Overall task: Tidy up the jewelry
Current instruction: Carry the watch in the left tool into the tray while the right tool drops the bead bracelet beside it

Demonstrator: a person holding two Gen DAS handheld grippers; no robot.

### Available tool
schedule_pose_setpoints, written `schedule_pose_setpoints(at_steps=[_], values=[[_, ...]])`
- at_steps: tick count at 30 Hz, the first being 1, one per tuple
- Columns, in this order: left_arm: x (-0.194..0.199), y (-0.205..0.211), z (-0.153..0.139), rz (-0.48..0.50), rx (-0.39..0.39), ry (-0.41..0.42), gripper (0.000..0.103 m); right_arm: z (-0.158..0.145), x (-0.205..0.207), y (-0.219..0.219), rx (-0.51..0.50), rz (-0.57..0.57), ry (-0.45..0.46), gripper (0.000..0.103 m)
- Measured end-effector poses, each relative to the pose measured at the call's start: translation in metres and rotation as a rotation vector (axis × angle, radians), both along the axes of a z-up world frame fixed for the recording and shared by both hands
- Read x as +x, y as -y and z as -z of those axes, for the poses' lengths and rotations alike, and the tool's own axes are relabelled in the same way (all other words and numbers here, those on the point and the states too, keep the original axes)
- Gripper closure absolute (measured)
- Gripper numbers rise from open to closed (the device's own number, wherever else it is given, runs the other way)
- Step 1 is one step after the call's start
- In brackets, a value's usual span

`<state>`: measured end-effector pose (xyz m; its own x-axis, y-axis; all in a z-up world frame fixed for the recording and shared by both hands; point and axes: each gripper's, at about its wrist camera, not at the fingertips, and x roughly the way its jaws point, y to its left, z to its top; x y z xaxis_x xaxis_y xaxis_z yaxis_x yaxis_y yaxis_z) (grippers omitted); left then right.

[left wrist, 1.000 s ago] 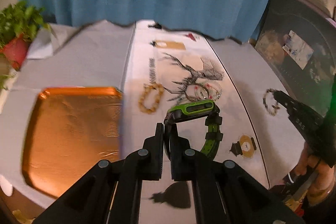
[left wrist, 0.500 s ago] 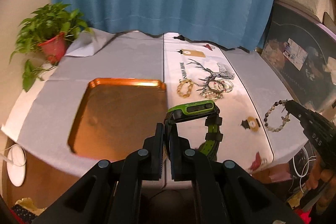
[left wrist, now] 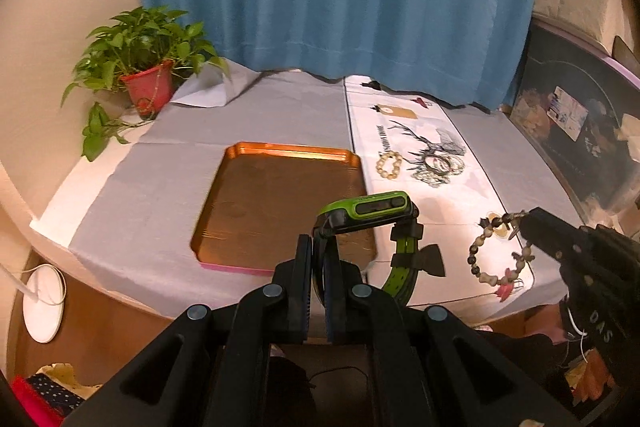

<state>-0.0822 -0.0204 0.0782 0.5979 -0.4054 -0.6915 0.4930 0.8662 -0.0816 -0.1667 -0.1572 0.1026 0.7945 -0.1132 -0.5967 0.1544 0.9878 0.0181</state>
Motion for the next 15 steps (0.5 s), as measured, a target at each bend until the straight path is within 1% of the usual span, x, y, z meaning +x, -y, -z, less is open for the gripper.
schedule_pose_setpoints(at_steps=[2,6,12,15], values=[[0.005,-0.005,0.002,-0.006,-0.004,-0.005,0.1,0.001,0.008,-0.011,0.001,-0.022,-0.005,0.095],[0.021,-0.009,0.009,-0.02,0.017,0.007,0.1,0.008,0.028,-0.022,0.009,-0.053,-0.021,0.095],[0.054,-0.006,0.024,-0.043,0.052,0.01,0.1,0.025,0.07,-0.022,0.024,-0.072,-0.05,0.095],[0.074,-0.005,0.031,-0.053,0.057,0.006,0.1,0.036,0.095,-0.02,0.024,-0.082,-0.063,0.095]])
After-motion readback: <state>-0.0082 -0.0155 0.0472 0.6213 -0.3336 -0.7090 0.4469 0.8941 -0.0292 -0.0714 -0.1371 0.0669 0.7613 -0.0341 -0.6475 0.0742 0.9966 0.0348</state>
